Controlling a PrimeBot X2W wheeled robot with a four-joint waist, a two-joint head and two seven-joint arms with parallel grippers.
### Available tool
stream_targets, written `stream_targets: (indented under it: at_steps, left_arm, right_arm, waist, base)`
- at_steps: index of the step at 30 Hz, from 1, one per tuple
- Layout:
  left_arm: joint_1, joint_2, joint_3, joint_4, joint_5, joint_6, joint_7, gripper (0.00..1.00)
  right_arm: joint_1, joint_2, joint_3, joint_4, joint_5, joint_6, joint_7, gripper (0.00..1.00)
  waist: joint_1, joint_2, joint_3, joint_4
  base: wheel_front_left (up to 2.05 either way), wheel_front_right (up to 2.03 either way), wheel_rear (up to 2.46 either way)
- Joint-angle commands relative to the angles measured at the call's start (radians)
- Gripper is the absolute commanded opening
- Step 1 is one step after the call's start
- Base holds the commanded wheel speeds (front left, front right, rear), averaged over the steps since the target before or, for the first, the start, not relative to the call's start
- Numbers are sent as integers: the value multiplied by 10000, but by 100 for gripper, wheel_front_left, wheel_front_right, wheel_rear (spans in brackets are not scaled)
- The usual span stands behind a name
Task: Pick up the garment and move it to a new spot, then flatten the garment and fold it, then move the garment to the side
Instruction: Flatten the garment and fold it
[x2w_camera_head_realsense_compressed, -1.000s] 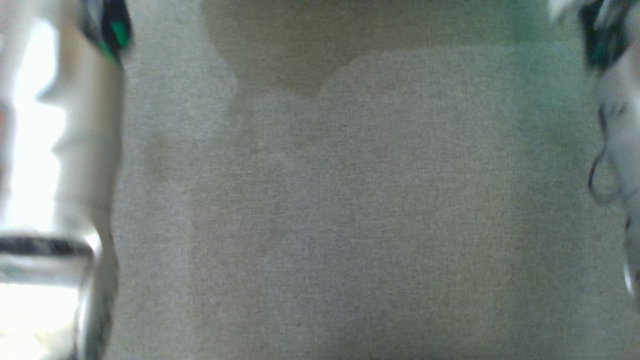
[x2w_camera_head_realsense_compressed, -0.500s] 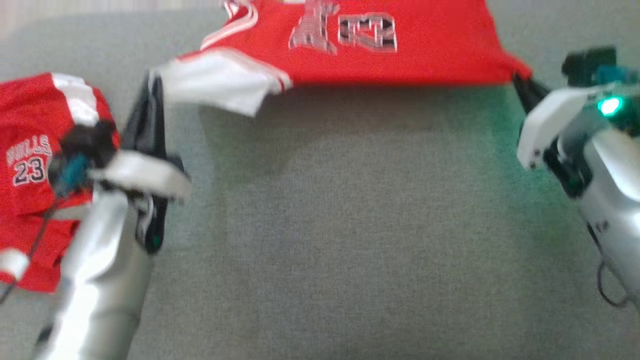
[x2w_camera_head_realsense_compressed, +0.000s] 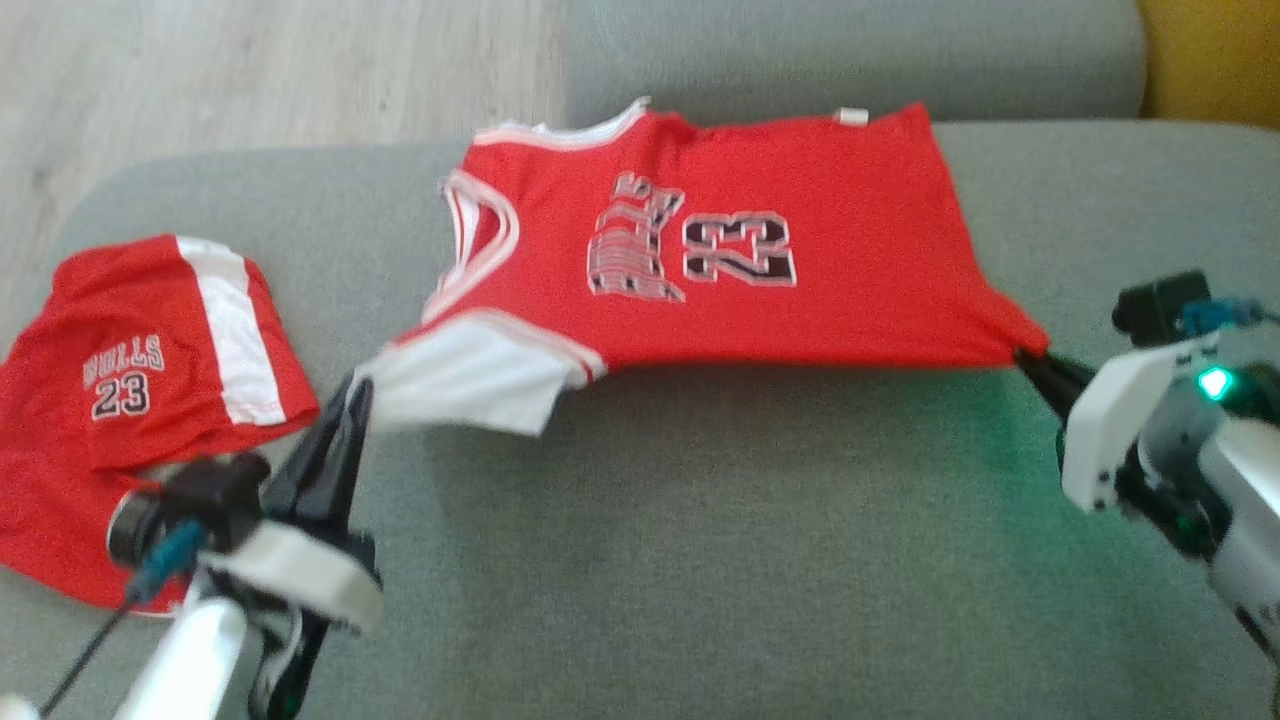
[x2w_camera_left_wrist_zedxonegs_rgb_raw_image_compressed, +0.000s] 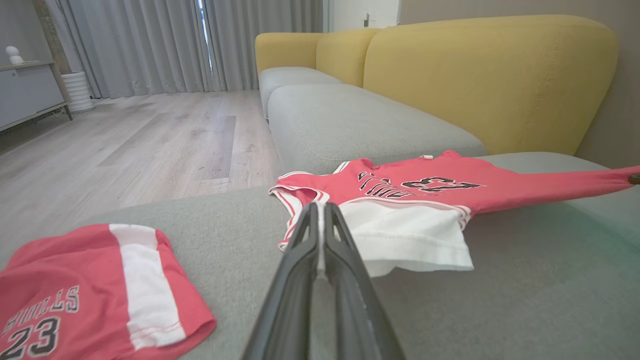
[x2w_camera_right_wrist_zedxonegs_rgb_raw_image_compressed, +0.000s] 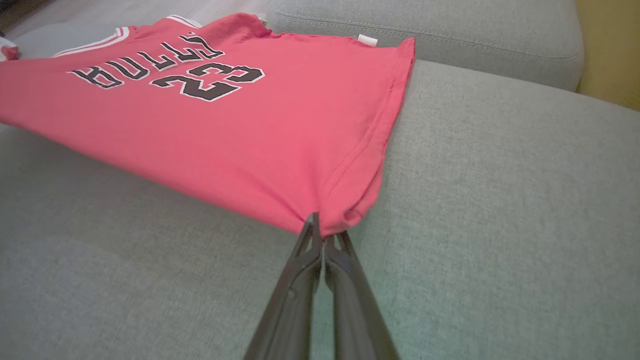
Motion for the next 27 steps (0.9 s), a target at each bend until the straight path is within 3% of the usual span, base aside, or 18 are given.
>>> stream_targets:
  at_steps: [1, 15, 21, 27]
  left_arm:
    - [-68, 513, 401, -673, -74, 158, 120, 0]
    - [2893, 1318, 47, -4030, 64, 961, 1363, 0]
    - [2704, 1438, 40, -4319, 233, 1078, 1511, 0]
    - [1604, 1549, 11, -4044, 481, 910, 1646, 0]
  right_arm:
    - [182, -463, 15, -369, 155, 67, 37, 0]
    - [2657, -2026, -587, -2829, 1383, 67, 1179, 0]
    - [2922, -1941, -1275, -3279, 1064, 67, 1547, 0]
    - [2611, -1524, -1974, -3617, 424, 67, 2130, 0]
  waist:
    - [2, 0, -314, 9]
    - [2, 0, -861, 60]
    - [2, 0, -718, 21]
    - [2, 0, -237, -84]
  base:
    - [0, 0, 0]
    - [0, 0, 0]
    - [0, 0, 0]
    - [0, 0, 0]
